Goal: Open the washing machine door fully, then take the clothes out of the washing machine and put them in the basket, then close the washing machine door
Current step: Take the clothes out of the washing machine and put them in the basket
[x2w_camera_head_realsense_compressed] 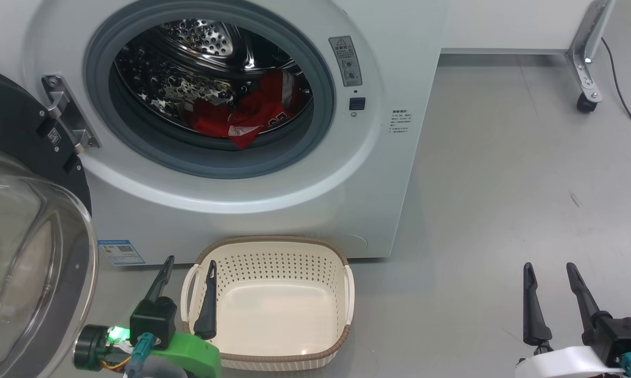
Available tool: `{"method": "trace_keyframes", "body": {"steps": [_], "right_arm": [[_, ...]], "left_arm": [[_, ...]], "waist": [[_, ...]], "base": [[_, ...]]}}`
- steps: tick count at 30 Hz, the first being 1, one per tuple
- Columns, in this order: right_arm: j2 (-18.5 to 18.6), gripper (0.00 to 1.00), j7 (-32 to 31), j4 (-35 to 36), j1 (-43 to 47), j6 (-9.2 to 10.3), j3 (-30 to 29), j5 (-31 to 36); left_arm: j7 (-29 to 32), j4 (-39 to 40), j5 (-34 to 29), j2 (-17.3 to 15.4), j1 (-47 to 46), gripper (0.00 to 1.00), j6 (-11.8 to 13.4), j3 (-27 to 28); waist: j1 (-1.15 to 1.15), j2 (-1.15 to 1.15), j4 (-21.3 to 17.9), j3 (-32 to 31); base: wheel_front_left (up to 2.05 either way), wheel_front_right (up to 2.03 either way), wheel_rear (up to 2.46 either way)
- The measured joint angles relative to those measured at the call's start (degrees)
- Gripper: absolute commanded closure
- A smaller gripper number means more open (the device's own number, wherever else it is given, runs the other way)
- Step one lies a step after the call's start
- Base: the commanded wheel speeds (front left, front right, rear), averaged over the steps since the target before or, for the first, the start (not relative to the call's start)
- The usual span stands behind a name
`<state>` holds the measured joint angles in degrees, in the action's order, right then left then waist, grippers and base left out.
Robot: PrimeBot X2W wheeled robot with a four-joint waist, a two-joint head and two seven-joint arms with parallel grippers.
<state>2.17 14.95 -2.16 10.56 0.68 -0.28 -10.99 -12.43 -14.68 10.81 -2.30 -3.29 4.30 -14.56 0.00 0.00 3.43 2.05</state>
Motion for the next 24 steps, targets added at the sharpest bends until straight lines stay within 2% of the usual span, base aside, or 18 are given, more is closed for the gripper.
{"method": "trace_keyframes", "body": {"steps": [16,24], "right_arm": [[0.0,0.0,0.0,-0.1,0.0,-0.04,0.8,0.0],[0.0,0.0,0.0,0.0,-0.4,-1.13,2.9,0.0]], "left_arm": [[0.0,-0.3,0.1,0.0,-0.4,0.0,0.0,0.0],[0.9,-2.1,1.9,0.0,-3.6,0.0,-1.1,0.0]], "waist": [[0.0,0.0,0.1,0.2],[0.0,0.0,-1.6,1.7]], "base": [[0.0,0.0,0.0],[0.0,0.0,0.0]]}}
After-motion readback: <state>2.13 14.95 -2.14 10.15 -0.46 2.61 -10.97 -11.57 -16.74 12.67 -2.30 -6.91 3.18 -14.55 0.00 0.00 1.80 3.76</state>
